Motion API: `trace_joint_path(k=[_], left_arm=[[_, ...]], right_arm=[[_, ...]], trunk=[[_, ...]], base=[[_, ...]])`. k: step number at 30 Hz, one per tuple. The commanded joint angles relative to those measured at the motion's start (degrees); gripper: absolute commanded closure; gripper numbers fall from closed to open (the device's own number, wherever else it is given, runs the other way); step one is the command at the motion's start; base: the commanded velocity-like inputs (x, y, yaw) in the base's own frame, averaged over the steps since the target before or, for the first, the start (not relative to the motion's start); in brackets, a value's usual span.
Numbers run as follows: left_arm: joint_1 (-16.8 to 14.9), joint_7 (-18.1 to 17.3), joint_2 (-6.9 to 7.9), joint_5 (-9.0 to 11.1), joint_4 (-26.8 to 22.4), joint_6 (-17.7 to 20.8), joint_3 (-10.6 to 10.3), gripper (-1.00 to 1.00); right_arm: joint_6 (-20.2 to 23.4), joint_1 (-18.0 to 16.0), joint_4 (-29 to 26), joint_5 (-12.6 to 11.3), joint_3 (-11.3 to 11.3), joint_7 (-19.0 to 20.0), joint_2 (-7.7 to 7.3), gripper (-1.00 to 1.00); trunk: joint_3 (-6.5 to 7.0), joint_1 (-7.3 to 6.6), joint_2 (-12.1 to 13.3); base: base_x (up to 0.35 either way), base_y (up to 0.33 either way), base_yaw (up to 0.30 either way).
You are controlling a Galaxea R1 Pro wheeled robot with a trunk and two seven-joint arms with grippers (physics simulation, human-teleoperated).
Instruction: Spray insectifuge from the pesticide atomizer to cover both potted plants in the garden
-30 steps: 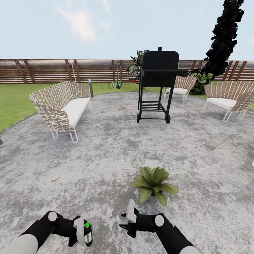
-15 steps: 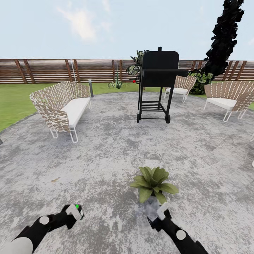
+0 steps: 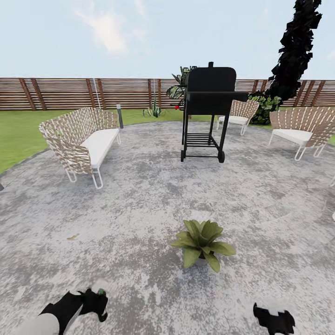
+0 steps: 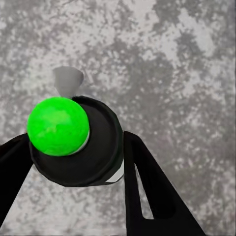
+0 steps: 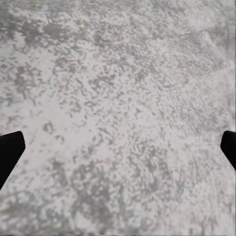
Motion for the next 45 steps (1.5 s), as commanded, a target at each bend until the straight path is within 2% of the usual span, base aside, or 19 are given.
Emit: trace_joint_path(k=[1,3,4,6,10,14,15,16,17,18,20,23,26,29,31,35,36,40,45], left_arm=[[-1.34,-3.43,-0.38,0.0,-0.6,5.7,0.33,1.0],[-3.31,-7.14,-0.67,-0.02,-1.62,13.07,0.03,1.0],[-4.68,-9.41,-0.91,-0.12,-3.01,18.49,-0.14,1.0],[-5.52,-10.55,-1.2,-0.18,-5.23,21.8,-0.33,1.0],[-5.87,-11.09,-1.61,-0.14,-10.1,23.44,-0.32,1.0],[-5.94,-11.23,-3.97,-0.18,-12.38,25.36,-1.11,1.0],[-6.05,-11.25,-4.43,-0.19,-12.64,26.43,-1.98,1.0],[-6.42,-11.25,-4.9,-0.18,-12.94,28.22,-3.87,1.0],[-6.51,-11.26,-5.02,-0.17,-13.05,28.82,-4.63,1.0],[-6.81,-11.3,-5.24,-0.14,-13.37,30.47,-6.92,1.0],[-7.65,-11.35,-5.38,-0.05,-13.86,32.42,-9.26,1.0],[-10.1,-12.34,-5.45,0.03,-14.23,35.36,-10.64,1.0],[-11.77,-15.38,-5.43,-0.12,-14.36,37.6,-11.84,1.0],[-12.4,-18.79,-5.2,-0.17,-15.38,38.46,-15.17,1.0],[-12.69,-19.72,-5.29,-0.19,-16.53,39.33,-16.55,1.0],[-13.27,-20.33,-5.22,-0.2,-17.84,44.91,-18.86,1.0],[-13.34,-20.41,-5.25,-0.17,-17.99,46.03,-19.97,1.0],[-13.4,-20.76,-5.36,-0.06,-18.07,47.31,-22.9,1.0],[-13.36,-23.7,-5.33,-0.09,-18.05,47.3,-24.63,1.0]], right_arm=[[-0.21,0.5,0.78,-0.33,-0.6,-0.7,0.05,-1.0],[-0.25,1.05,2.76,-0.89,-0.75,-0.36,0.24,-1.0],[-0.26,1.28,4.03,-1.21,-0.87,-0.19,0.33,-1.0],[-0.3,1.39,4.48,-1.46,-0.97,-0.12,0.12,-1.0],[-0.91,1.49,4.85,-1.56,-0.98,-0.09,0.14,-1.0],[-1.11,1.52,4.9,-1.57,-1.03,-0.23,0.37,-1.0],[-1.13,1.52,4.85,-1.58,-1.06,-0.24,0.37,-1.0],[-1.14,1.53,4.81,-1.64,-1.12,-0.25,0.24,-1.0],[-1.14,1.53,4.8,-1.69,-1.14,-0.26,0.21,-1.0],[-1.15,1.53,4.78,-1.98,-1.22,-0.26,0.18,-1.0],[-1.15,1.53,4.84,-2.7,-1.27,-0.26,0.15,-1.0],[-1.15,1.53,4.92,-4.03,-1.29,-0.26,0.06,-1.0],[-1.15,1.53,4.93,-4.74,-1.3,-0.26,0.0,-1.0],[-1.15,1.53,5.0,-4.95,-1.25,-0.27,-0.01,-1.0],[-1.15,1.53,5.02,-4.98,-1.23,-0.27,0.0,-1.0],[-1.15,1.53,5.03,-5.0,-1.22,-0.27,0.02,-1.0],[-1.15,1.53,5.03,-5.0,-1.21,-0.27,0.05,-1.0],[-1.15,1.53,5.04,-5.0,-1.21,-0.27,0.2,-1.0],[-1.15,1.53,5.03,-5.0,-1.21,-0.32,0.24,-1.0]], trunk=[[-0.05,-0.01,-0.02],[-0.05,-0.01,-0.02],[-0.05,-0.01,-0.02],[-0.05,-0.01,-0.02],[-0.05,-0.01,-0.02],[-0.03,-0.01,-0.02],[-0.01,-0.01,-0.02],[0.03,-0.01,-0.02],[0.07,-0.01,-0.02],[0.11,-0.01,-0.02],[0.17,-0.01,-0.02],[0.27,-0.01,-0.02],[0.35,-0.01,-0.02],[0.4,-0.01,-0.02],[0.41,-0.01,-0.02],[0.42,-0.01,-0.02],[0.42,-0.01,-0.02],[0.42,-0.01,-0.02],[0.42,-0.01,-0.02]], base=[[0.0,0.0,0.0],[0.0,0.0,0.0],[0.0,0.0,0.0],[0.0,0.0,0.0],[0.0,0.0,0.0],[0.0,0.0,-0.013],[0.0,0.0,-0.106],[0.0,0.0,-0.181],[0.0,0.0,-0.199],[0.0,0.0,-0.24],[0.0,0.0,-0.262],[0.0,0.0,-0.279],[0.0,0.0,-0.286],[0.0,0.0,-0.29],[0.05,0.0,-0.292],[0.232,0.008,-0.294],[0.308,0.053,-0.295],[0.323,0.071,-0.295],[0.323,0.02,-0.235]])
